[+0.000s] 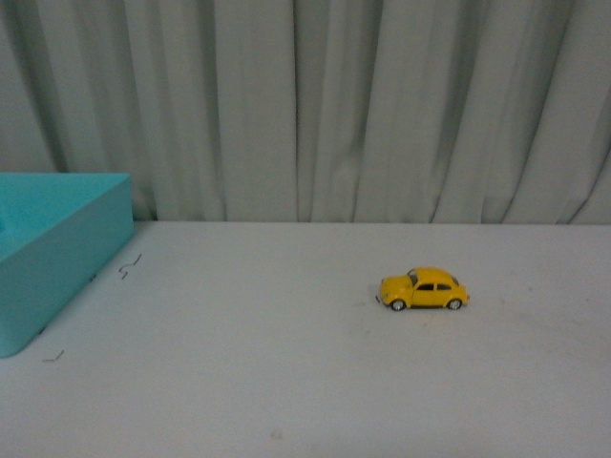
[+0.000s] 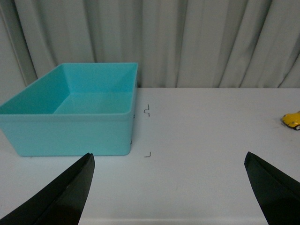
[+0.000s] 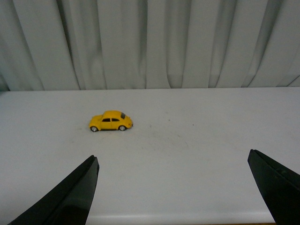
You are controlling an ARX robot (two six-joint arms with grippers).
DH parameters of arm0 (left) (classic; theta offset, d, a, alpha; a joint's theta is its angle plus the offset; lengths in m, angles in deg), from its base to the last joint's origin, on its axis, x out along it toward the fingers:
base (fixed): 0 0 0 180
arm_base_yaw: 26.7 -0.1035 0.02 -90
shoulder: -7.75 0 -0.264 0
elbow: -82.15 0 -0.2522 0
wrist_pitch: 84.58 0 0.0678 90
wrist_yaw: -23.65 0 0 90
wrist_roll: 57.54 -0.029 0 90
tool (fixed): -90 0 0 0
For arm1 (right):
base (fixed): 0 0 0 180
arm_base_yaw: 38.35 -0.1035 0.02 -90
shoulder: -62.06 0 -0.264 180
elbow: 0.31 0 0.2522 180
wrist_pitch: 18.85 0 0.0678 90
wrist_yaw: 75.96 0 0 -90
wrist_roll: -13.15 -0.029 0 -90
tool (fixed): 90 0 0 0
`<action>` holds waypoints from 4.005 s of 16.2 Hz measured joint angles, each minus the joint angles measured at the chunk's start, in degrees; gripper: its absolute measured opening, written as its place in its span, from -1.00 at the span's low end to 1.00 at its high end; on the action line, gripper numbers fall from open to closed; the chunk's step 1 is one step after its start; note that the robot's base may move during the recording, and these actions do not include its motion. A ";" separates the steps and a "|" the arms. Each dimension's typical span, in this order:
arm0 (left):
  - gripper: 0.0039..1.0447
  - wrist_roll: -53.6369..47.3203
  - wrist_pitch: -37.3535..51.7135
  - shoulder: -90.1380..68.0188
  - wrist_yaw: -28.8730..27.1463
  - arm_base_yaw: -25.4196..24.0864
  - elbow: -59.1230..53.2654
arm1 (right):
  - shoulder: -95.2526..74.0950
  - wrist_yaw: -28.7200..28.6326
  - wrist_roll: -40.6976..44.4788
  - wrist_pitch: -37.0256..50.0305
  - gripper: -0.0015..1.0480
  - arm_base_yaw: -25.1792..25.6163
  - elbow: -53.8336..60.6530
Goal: Wind up and store yellow beetle toy
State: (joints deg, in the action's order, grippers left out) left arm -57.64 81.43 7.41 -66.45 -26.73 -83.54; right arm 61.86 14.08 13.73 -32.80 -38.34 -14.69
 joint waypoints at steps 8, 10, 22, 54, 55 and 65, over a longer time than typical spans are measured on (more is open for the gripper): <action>0.88 -0.07 0.13 0.00 0.07 0.00 0.00 | 0.00 -0.02 0.00 0.00 0.87 0.00 0.00; 0.88 -0.07 0.11 0.00 0.07 0.00 0.00 | 0.00 -0.02 -0.02 0.00 0.87 0.00 0.00; 0.88 -0.07 0.11 0.00 0.07 0.00 0.02 | 0.00 -0.02 -0.02 0.00 0.87 0.00 0.00; 0.88 -0.07 0.11 0.00 0.07 0.00 0.00 | 0.00 -0.02 -0.02 0.00 0.87 0.00 0.00; 0.88 -0.04 0.11 0.00 0.07 0.00 0.00 | 0.00 -0.02 -0.02 0.00 0.87 0.00 0.00; 0.88 -0.07 0.11 0.00 0.07 0.00 0.00 | 0.00 -0.02 -0.02 0.00 0.87 0.00 0.00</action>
State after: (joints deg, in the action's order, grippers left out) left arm -57.70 81.54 7.41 -66.38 -26.73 -83.54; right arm 61.86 14.05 13.70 -32.80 -38.34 -14.69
